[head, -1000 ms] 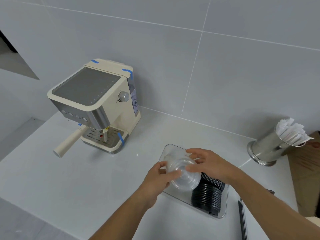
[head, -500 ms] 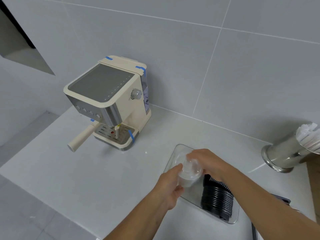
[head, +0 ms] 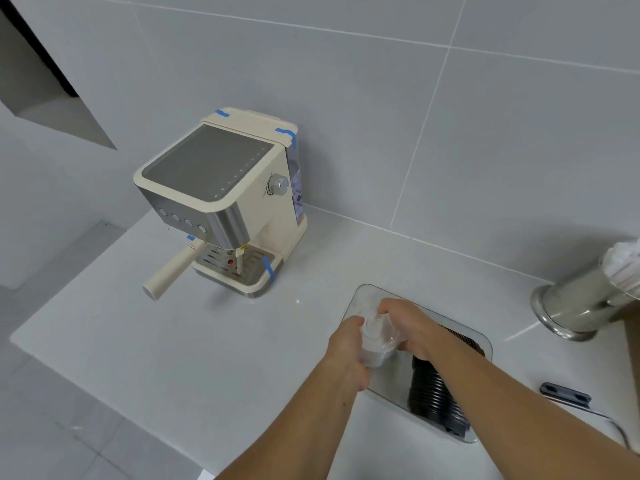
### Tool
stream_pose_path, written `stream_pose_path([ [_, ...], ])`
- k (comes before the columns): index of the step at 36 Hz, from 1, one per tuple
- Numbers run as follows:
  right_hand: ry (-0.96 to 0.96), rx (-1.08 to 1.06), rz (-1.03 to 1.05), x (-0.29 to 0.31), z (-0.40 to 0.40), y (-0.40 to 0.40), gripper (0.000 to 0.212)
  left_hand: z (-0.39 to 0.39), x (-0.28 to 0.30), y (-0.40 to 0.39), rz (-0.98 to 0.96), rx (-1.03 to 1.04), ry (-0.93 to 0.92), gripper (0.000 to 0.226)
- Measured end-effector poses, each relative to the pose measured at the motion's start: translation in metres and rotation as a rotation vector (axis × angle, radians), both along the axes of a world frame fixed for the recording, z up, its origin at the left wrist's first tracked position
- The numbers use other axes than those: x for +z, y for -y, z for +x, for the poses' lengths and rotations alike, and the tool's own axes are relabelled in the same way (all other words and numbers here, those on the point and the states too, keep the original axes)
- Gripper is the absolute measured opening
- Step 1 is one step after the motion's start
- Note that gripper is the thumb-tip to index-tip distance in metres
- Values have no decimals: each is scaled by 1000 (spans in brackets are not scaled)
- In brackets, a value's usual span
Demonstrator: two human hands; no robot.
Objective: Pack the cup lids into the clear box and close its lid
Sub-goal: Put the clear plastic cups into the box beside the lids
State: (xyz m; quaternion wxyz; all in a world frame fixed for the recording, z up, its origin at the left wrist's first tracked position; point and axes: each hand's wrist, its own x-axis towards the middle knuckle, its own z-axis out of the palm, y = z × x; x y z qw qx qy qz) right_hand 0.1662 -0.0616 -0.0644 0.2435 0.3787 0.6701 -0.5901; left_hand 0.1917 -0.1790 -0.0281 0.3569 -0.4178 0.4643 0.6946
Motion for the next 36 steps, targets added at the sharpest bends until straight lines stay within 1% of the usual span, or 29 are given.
stream_pose_path([
  [6,25,-25,-10,-4,1,-1,18,-1,-3,-3,-9,-16,23,14],
  [10,30,-47,-10,-5,4,-2,32,-3,-15,-4,-21,-23,14,28],
  [14,12,-99,-62,1,8,-2,23,-3,-23,-4,-26,-60,-44,19],
  [20,-2,-225,-62,-14,18,3,16,-2,-27,-5,-43,-99,-69,15],
  [23,-26,-290,-78,-28,27,9,20,-2,-26,-7,-75,-82,-70,16],
  [27,-61,-351,-134,-65,40,9,35,-1,-22,-8,-81,-68,-72,5],
  [30,-85,-419,-171,-57,50,19,34,0,-25,-8,-78,-63,-81,19],
  [31,-88,-432,-180,-48,52,24,33,0,-24,-8,-77,-64,-80,19],
  [33,-89,-463,-205,-45,54,28,29,1,-24,-7,-74,-81,-84,10],
  [34,-88,-486,-218,-44,56,29,24,2,-24,-7,-73,-87,-89,11],
  [36,-87,-531,-255,-42,58,29,17,5,-24,-2,-73,-106,-116,35],
])
